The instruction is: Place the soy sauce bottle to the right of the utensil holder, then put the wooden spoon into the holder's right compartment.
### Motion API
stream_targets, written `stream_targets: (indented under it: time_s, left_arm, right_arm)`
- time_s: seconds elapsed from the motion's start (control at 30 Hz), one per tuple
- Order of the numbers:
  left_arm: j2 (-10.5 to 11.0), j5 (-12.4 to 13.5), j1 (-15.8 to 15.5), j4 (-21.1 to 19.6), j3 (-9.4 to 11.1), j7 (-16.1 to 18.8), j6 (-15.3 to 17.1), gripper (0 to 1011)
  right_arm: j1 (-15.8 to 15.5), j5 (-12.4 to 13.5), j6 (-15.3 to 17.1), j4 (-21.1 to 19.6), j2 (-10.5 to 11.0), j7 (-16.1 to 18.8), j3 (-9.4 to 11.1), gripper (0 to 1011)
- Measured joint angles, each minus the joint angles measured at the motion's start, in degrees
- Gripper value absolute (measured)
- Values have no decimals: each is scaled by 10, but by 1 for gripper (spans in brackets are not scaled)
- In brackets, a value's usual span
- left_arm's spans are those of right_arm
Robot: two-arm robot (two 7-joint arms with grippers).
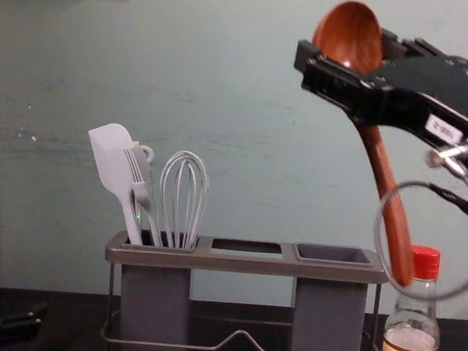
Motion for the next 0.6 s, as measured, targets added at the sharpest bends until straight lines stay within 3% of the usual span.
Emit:
stream_targets:
  time_s: [0.1,0.23,0.6]
  left_arm:
    - [0,0,0,0,0,0,0,1000]
    - [0,0,0,0,0,0,0,1000]
    - [0,0,0,0,0,0,0,1000]
  right_arm:
    - [37,15,-22,41,-5,7,-5,838]
    - [63,25,-40,74,-10,8,-8,837]
    - [107,58,-89,142,-23,26,-11,837]
